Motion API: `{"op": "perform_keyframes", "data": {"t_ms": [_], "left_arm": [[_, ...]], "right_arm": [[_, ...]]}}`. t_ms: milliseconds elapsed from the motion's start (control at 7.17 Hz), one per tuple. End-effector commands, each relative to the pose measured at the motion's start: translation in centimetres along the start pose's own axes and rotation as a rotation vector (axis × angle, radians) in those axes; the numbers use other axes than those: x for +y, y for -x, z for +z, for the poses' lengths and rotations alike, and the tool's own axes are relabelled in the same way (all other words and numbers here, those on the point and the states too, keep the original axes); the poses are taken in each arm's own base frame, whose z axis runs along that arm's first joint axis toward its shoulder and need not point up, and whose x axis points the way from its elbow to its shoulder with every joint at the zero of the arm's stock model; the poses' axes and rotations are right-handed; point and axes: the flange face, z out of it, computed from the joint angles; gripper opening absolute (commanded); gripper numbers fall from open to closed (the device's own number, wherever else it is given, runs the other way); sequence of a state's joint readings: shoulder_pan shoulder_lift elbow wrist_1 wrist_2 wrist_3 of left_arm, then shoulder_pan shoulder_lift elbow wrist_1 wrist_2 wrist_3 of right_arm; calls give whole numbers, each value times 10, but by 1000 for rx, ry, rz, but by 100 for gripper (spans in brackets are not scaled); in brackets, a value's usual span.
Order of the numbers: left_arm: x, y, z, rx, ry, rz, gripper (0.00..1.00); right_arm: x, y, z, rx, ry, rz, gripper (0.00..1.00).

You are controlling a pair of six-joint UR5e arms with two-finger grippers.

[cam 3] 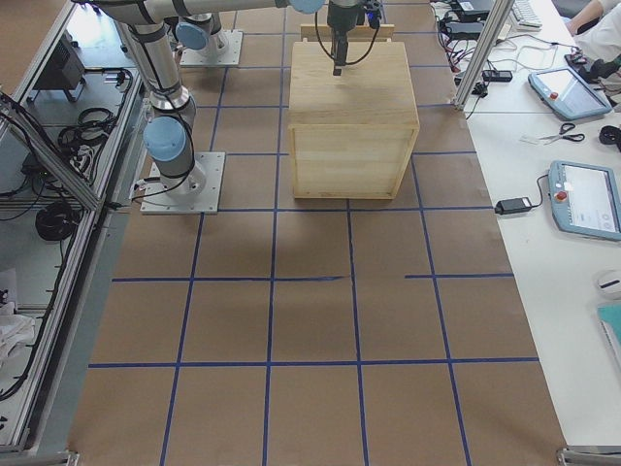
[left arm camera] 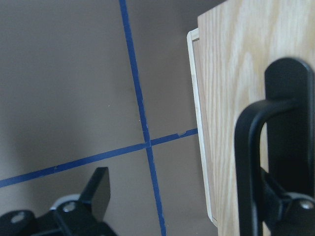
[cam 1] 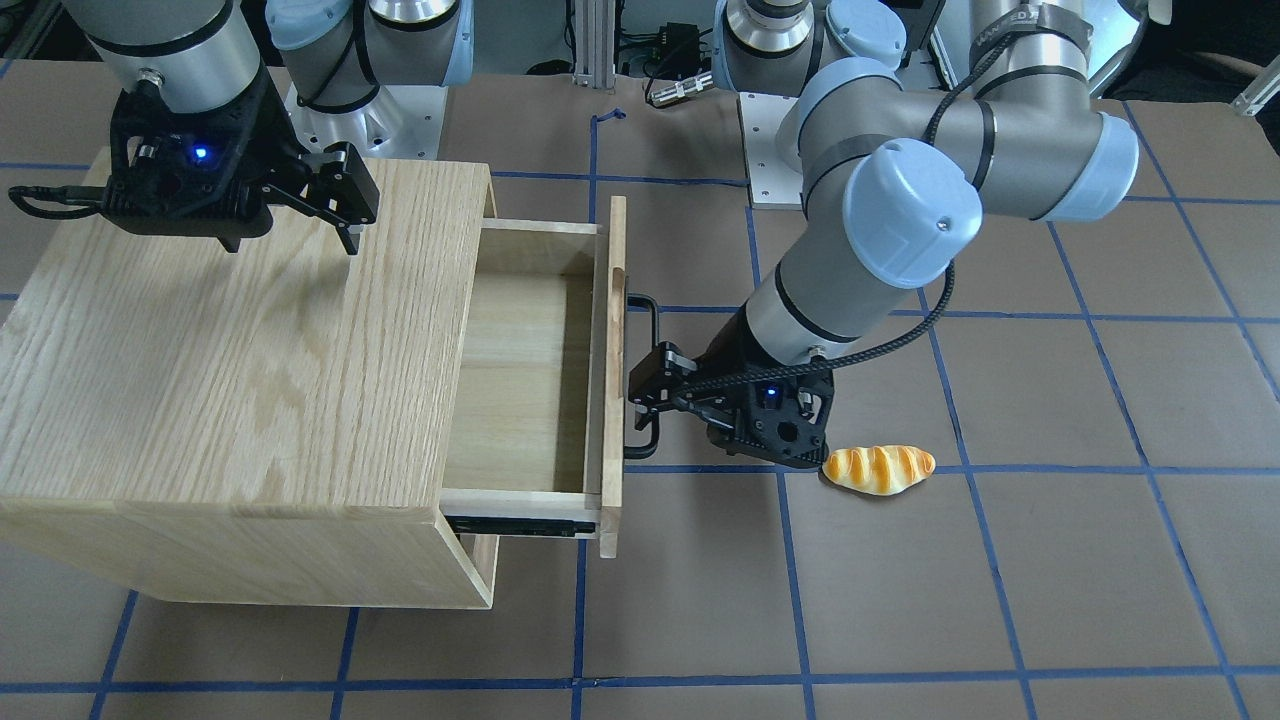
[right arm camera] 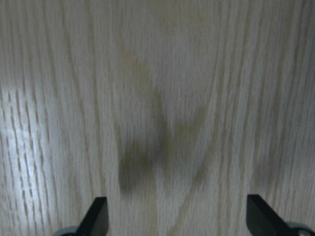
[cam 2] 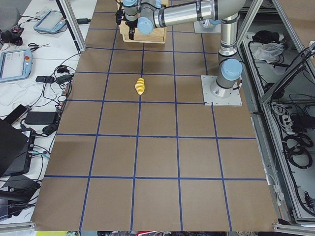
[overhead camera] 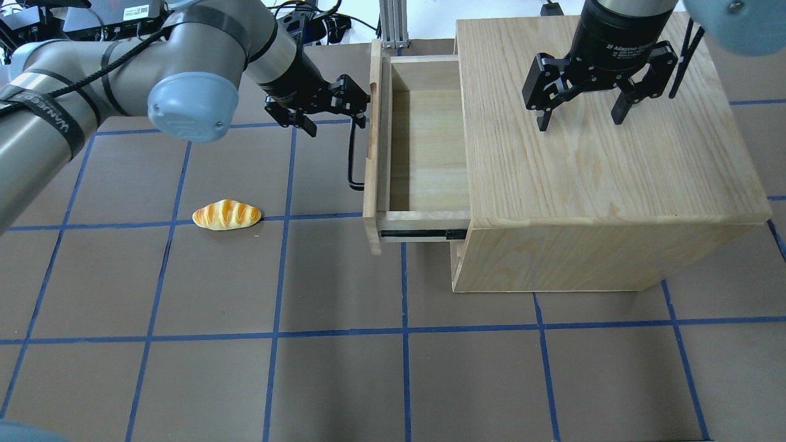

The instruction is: Open upper drawer

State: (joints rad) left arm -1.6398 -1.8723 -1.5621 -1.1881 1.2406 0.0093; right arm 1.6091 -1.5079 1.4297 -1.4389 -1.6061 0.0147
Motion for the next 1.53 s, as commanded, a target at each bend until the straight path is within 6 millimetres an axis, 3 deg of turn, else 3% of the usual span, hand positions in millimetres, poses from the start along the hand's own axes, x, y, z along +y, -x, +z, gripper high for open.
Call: {"op": "perform_keyframes", "data": {"t_ms": [0, 419, 698, 977, 1256, 1395], "left_arm": [[0, 49, -25, -15, -1, -29, 100], [1, 97, -54, -58, -26, -91, 100], [13, 84, -81, -108, -3, -122, 100], [40, 56, -147, -131, -3, -153, 100], [84, 43, -190, -251, -5, -146, 100], [96, 41, -192, -283, 0, -142, 100]], "right_arm": [[0, 0, 1, 0, 1, 1, 100], [0, 0, 1, 0, 1, 1, 100], [0, 0, 0, 0, 0, 1, 100], [0, 0, 0, 0, 0, 1, 100], [0, 0, 0, 0, 0, -1, 100], [0, 0, 0, 0, 0, 1, 100]]}}
